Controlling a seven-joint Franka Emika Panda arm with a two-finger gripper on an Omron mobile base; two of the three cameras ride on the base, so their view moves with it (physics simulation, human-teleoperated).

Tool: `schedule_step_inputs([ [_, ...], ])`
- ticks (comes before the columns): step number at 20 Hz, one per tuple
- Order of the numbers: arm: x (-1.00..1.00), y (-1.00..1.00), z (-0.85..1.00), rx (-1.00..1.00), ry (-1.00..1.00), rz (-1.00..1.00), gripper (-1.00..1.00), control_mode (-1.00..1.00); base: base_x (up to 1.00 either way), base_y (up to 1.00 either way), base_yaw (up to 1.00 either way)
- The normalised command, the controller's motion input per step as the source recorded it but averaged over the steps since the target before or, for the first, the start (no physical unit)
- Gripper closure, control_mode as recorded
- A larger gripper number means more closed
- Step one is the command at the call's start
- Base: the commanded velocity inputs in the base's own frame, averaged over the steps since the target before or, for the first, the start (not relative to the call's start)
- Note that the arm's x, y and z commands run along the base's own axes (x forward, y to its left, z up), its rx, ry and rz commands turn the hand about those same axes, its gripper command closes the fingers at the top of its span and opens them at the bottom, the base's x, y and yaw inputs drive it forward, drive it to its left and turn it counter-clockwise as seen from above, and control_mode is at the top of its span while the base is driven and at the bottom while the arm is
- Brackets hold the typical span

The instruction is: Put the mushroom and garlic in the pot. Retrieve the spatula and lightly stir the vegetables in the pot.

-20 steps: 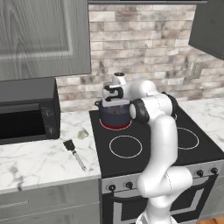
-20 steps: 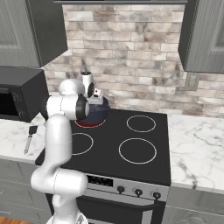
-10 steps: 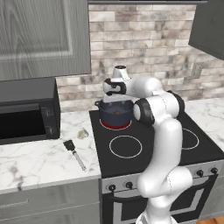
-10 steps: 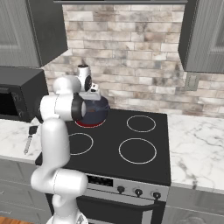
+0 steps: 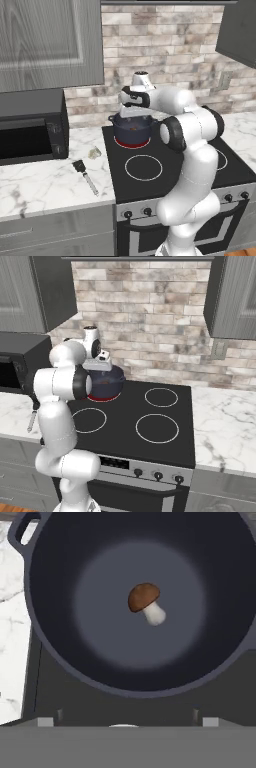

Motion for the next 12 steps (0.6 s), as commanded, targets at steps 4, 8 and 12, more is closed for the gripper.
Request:
schedule_step_inputs([
  [4,-0.72,0.0,0.08,0.0,0.13,-0.09,-1.0,-1.0,0.0,0.0,0.0],
  [8,-0.69,0.0,0.09,0.0,0.19,-0.09,-1.0,-1.0,0.0,0.0,0.0],
  [12,-0.74,0.02,0.02,0.0,0.18,-0.11,-1.0,-1.0,0.0,0.0,0.0],
])
